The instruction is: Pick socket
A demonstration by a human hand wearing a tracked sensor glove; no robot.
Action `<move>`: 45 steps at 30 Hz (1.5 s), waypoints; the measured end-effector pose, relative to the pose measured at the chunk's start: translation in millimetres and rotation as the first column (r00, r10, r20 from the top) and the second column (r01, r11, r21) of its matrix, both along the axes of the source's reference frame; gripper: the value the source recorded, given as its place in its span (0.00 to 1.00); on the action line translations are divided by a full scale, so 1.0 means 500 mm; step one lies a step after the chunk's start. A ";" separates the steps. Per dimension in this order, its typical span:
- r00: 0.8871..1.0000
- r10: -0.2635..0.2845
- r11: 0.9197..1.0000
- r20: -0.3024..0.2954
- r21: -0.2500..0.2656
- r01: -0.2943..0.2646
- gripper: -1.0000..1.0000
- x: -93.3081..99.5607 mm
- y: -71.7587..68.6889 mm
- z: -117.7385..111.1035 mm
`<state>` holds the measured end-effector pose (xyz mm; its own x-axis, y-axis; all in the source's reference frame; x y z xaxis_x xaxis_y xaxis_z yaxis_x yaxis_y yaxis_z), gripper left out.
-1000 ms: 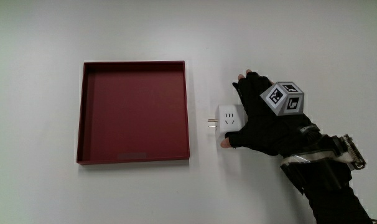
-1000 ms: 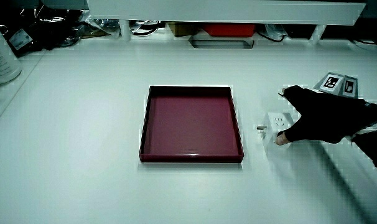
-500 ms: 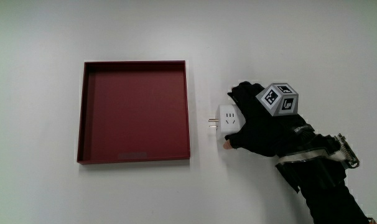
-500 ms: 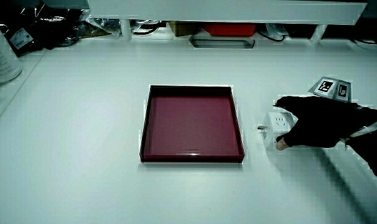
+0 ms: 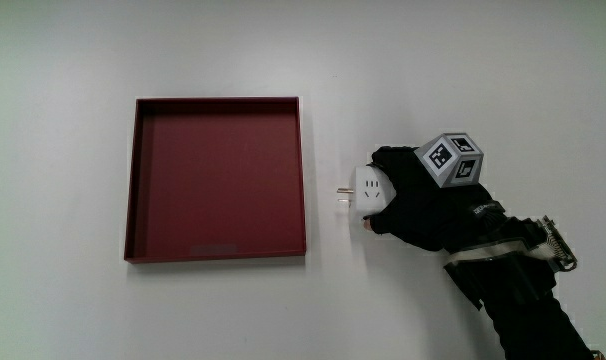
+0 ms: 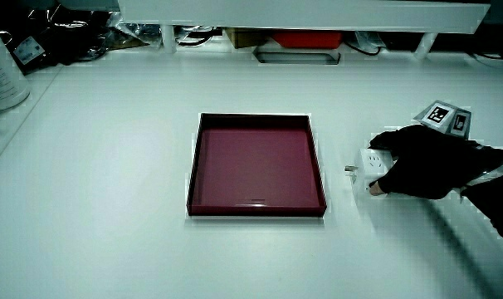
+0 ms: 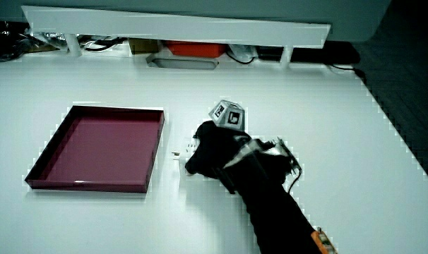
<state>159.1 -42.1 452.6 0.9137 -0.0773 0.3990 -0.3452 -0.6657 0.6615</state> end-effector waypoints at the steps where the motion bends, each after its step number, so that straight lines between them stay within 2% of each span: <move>1: 1.000 0.004 1.000 0.005 -0.012 -0.004 0.50 0.000 -0.001 0.006; 9: 0.999 -0.004 0.998 -0.036 -0.060 0.002 0.50 -0.006 -0.002 0.048; 13: 1.000 -0.012 0.997 -0.011 -0.078 0.011 0.52 -0.009 -0.004 0.051; 15: 1.000 -0.008 0.998 -0.012 -0.061 0.008 0.57 -0.008 -0.004 0.051; 19: 1.000 -0.004 1.000 0.021 -0.027 0.005 0.66 -0.010 -0.002 0.046; 20: 0.999 0.004 1.000 0.044 -0.025 -0.002 0.68 -0.010 -0.002 0.045; 24: 0.998 0.009 1.000 0.062 0.010 -0.010 0.77 -0.009 -0.001 0.041; 26: 0.997 0.023 1.000 0.069 0.015 -0.024 0.82 -0.006 -0.001 0.042; 34: 0.995 0.032 0.995 0.093 0.090 -0.041 1.00 -0.002 0.002 0.038; 38: 0.994 0.034 0.991 0.100 0.124 -0.047 1.00 -0.001 0.004 0.038; 41: 0.994 0.033 0.991 0.107 0.128 -0.047 1.00 -0.002 0.002 0.034; 43: 0.992 0.034 0.988 0.123 0.148 -0.052 1.00 0.000 0.001 0.024; 45: 0.985 0.035 0.986 0.167 0.153 -0.061 1.00 -0.004 -0.003 0.002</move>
<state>157.3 -43.5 453.3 0.8415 -0.1085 0.5292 -0.4047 -0.7754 0.4847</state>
